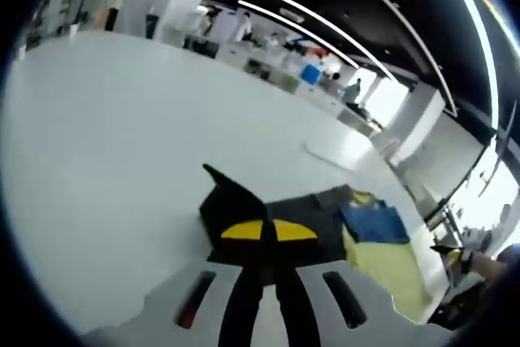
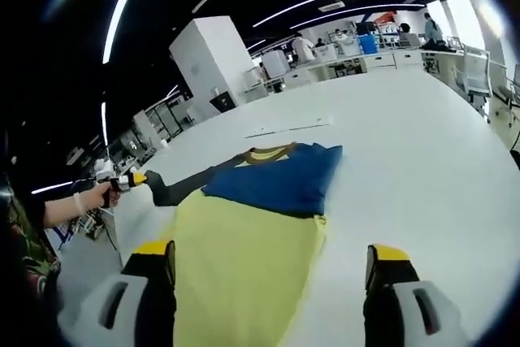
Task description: Fold the garment on the visible template until the final outline fits inside the template.
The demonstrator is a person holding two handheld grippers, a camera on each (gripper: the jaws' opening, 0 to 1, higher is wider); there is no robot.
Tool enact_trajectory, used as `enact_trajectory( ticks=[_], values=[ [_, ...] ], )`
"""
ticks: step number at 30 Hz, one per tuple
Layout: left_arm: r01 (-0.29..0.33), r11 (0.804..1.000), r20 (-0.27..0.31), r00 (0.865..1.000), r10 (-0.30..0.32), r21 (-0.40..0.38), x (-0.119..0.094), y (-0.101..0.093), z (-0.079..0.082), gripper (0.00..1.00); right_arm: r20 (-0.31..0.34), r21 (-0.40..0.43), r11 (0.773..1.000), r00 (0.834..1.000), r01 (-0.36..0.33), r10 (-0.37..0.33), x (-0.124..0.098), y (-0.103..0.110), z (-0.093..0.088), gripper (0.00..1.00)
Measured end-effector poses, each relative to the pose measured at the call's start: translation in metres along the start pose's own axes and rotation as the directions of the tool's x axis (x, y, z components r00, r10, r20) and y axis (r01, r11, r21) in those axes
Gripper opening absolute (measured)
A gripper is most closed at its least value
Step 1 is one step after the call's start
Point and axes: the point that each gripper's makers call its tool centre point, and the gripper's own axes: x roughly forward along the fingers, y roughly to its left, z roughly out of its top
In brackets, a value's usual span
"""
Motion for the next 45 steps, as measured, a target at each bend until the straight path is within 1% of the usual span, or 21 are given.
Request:
enact_trajectory(
  ticks=[2,4,5,7,9,10,12,15,18,20,22,25,26,29,33,35,38,42,43,44,45],
  values=[
    [0.028,1.0,0.002,1.0,-0.028,0.007,0.008,-0.013,0.005,0.0,0.01,-0.001,1.0,1.0,0.004,-0.004,-0.003,-0.002,0.001,0.98],
    [0.053,0.998,-0.008,0.999,-0.053,0.015,0.015,-0.024,0.006,0.0,0.02,0.002,1.0,1.0,0.005,-0.005,-0.005,-0.003,0.003,0.98],
    [0.073,0.997,-0.015,0.997,-0.073,0.034,0.02,-0.034,0.007,0.0,0.028,0.001,1.0,1.0,0.004,-0.004,-0.007,-0.004,0.004,0.98],
    [0.102,0.994,-0.024,0.995,-0.1,0.046,0.028,-0.049,0.009,0.0,0.036,-0.007,1.0,0.999,0.01,-0.01,-0.01,-0.005,0.004,0.98],
    [0.133,0.988,-0.038,0.991,-0.131,0.071,0.037,-0.063,0.008,0.0,0.03,-0.021,0.999,0.999,0.023,-0.023,-0.014,-0.007,0.001,0.98],
    [0.139,0.987,-0.041,0.99,-0.137,0.075,0.039,-0.066,0.008,0.0,0.031,-0.021,0.999,0.999,0.029,-0.028,-0.015,-0.009,0.0,0.98],
    [0.165,0.983,-0.059,0.985,-0.161,0.081,0.047,-0.078,0.005,0.0,0.041,0.0,1.0,0.999,0.029,-0.029,-0.019,-0.011,-0.003,0.97],
    [0.212,0.968,-0.086,0.976,-0.202,0.132,0.056,-0.096,-0.001,0.0,0.047,0.017,0.999,0.998,0.038,-0.038,-0.023,-0.014,-0.007,0.97],
    [0.243,0.959,-0.116,0.967,-0.227,0.147,0.062,-0.107,-0.007,0.0,0.052,0.033,0.999,0.998,0.042,-0.044,-0.028,-0.015,-0.011,0.97],
    [0.258,0.954,-0.127,0.963,-0.24,0.155,0.064,-0.112,-0.008,0.0,0.056,0.04,0.998,0.997,0.045,-0.047,-0.03,-0.016,-0.013,0.97],
    [0.286,0.942,-0.143,0.954,-0.263,0.174,0.066,-0.119,-0.009,0.0,0.058,0.045,0.998,0.997,0.048,-0.051,-0.032,-0.016,-0.015,0.97],
    [0.31,0.93,-0.159,0.946,-0.282,0.197,0.067,-0.127,-0.008,0.0,0.061,0.052,0.997,0.997,0.053,-0.057,-0.035,-0.018,-0.017,0.97],
    [0.313,0.928,-0.157,0.946,-0.284,0.204,0.067,-0.13,-0.006,0.0,0.064,0.054,0.997,0.996,0.056,-0.06,-0.036,-0.019,-0.017,0.96],
    [0.336,0.917,-0.158,0.939,-0.307,0.215,0.07,-0.142,-0.001,0.0,0.069,0.063,0.996,0.996,0.059,-0.063,-0.037,-0.019,-0.018,0.96],
    [0.359,0.903,-0.168,0.93,-0.326,0.235,0.075,-0.156,0.002,0.0,0.069,0.064,0.996,0.996,0.058,-0.063,-0.036,-0.018,-0.019,0.96],
    [0.385,0.89,-0.177,0.92,-0.349,0.246,0.081,-0.171,0.002,0.0,0.071,0.069,0.996,0.996,0.054,-0.059,-0.035,-0.018,-0.02,0.96],
    [0.407,0.879,-0.19,0.91,-0.369,0.247,0.087,-0.184,-0.001,0.0,0.073,0.07,0.996,0.996,0.052,-0.057,-0.036,-0.017,-0.021,0.96],
    [0.446,0.86,-0.224,0.89,-0.397,0.249,0.098,-0.207,-0.011,0.0,0.075,0.074,0.996,0.995,0.057,-0.063,-0.039,-0.02,-0.024,0.95],
    [0.448,0.858,-0.227,0.889,-0.398,0.251,0.099,-0.209,-0.012,0.0,0.076,0.076,0.995,0.995,0.058,-0.064,-0.04,-0.021,-0.025,0.95],
    [0.462,0.843,-0.242,0.882,-0.405,0.274,0.101,-0.218,-0.017,0.0,0.078,0.091,0.994,0.995,0.062,-0.069,-0.041,-0.023,-0.026,0.95],
    [0.465,0.843,-0.24,0.881,-0.408,0.271,0.104,-0.221,-0.018,0.0,0.081,0.093,0.994,0.994,0.062,-0.07,-0.041,-0.023,-0.026,0.95]
  ],
)
